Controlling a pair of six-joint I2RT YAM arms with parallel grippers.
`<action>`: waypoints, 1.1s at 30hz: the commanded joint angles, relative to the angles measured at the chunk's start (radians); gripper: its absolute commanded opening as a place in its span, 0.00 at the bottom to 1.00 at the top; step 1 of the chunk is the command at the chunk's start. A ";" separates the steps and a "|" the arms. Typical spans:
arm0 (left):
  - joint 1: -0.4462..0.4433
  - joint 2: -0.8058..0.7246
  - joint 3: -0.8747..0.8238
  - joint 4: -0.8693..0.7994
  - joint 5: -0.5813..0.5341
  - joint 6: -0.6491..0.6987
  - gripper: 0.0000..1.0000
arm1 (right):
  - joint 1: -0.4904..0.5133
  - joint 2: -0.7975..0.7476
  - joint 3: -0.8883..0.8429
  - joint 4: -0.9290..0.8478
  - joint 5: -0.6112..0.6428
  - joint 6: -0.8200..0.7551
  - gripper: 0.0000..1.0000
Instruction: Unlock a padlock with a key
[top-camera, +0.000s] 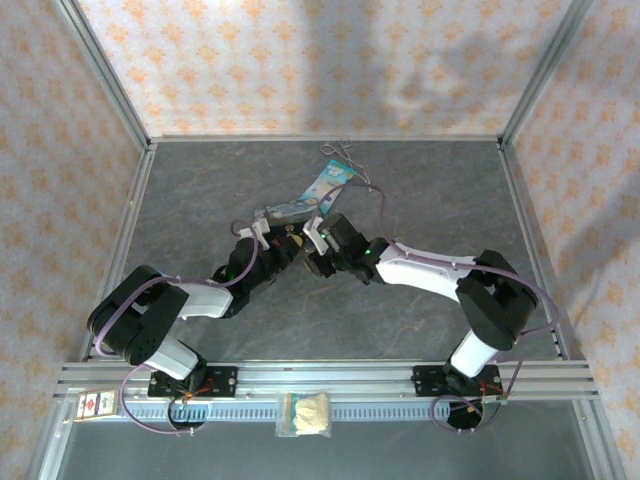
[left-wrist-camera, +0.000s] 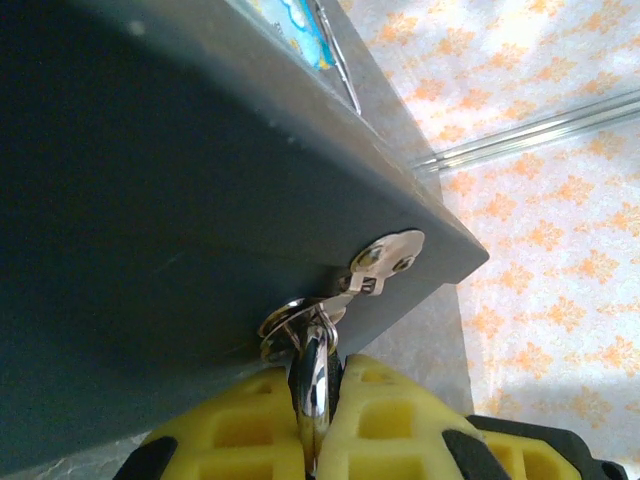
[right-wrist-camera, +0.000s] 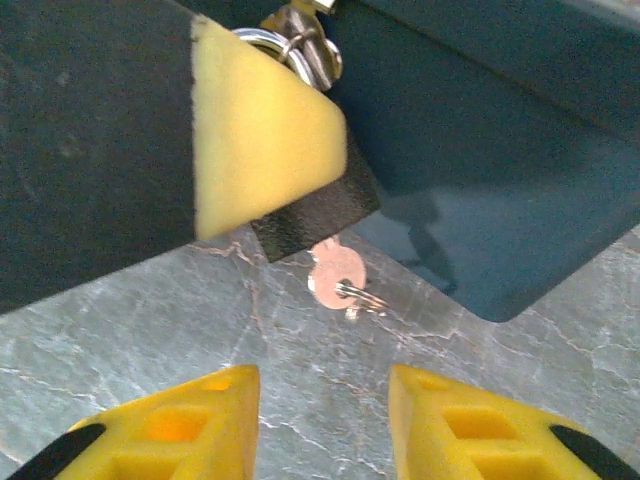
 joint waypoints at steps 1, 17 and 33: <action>0.007 -0.027 0.037 0.013 0.034 0.025 0.00 | -0.001 -0.018 -0.004 0.085 0.052 -0.073 0.38; 0.006 -0.005 0.026 -0.150 -0.071 0.112 0.00 | -0.001 0.009 -0.034 0.160 0.110 0.018 0.36; -0.010 0.107 0.003 -0.151 -0.073 0.027 0.00 | -0.010 -0.117 -0.136 0.229 0.137 0.137 0.37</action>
